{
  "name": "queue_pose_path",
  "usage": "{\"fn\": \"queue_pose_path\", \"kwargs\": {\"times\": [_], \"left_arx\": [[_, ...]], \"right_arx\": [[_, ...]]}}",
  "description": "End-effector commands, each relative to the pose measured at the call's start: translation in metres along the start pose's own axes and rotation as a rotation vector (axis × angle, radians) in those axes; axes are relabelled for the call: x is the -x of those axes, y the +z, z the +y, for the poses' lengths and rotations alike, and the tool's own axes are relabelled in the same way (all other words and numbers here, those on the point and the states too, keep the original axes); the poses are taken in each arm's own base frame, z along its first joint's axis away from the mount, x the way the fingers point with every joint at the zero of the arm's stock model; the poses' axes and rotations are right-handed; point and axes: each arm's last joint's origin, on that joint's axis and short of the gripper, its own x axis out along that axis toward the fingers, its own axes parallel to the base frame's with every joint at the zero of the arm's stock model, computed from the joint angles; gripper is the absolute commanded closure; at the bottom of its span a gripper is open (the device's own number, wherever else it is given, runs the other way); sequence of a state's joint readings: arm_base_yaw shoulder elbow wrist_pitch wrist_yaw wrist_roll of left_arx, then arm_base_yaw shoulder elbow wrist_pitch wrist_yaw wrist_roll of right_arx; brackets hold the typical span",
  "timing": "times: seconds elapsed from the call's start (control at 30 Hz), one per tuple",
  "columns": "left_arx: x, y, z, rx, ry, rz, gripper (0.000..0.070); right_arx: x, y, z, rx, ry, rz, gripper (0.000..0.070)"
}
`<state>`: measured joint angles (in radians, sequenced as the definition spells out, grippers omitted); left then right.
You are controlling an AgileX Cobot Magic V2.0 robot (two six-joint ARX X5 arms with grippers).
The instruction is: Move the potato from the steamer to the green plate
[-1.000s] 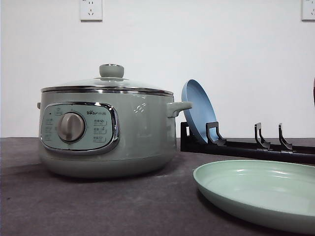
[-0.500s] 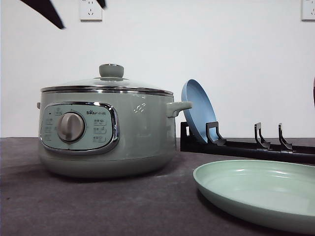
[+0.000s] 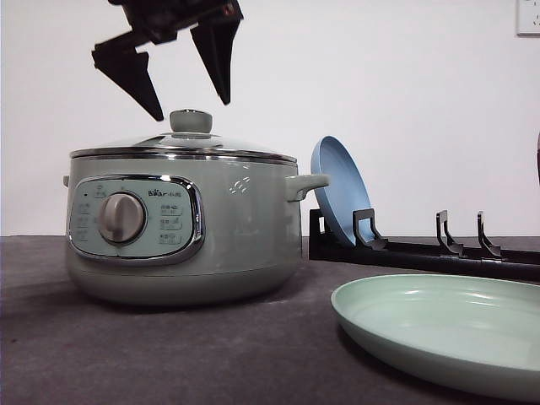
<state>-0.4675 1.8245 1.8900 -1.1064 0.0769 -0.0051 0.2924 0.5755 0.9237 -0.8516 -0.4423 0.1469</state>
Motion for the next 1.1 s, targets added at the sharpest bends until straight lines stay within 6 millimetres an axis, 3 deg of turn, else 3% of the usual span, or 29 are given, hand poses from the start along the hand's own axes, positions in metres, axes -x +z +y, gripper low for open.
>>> {"fn": "queue_pose_path", "kwargs": {"times": [0.0,0.27,0.67,0.83,1.07], "left_arx": [[-0.005,0.007,-0.002,-0.036,-0.001,-0.014,0.0],[-0.018,0.01,-0.001,-0.045,0.0,-0.009,0.0026],[-0.018,0.009,-0.001,-0.049,0.0,0.002,0.0422],[-0.018,0.009,0.0,-0.048,0.0,0.006,0.0696],[-0.014,0.01,0.0,-0.06,0.001,-0.003,0.07]], "right_arx": [[0.001,0.003,0.001,-0.001,0.006,-0.014,0.0139],[0.001,0.003,0.001,-0.001,0.006,-0.014,0.0139],[0.001,0.003,0.001,-0.001,0.006,-0.014,0.0139],[0.001,0.003,0.001,-0.001,0.006,-0.014,0.0139],[0.001,0.003,0.001,-0.002,0.006,-0.014,0.0139]]}}
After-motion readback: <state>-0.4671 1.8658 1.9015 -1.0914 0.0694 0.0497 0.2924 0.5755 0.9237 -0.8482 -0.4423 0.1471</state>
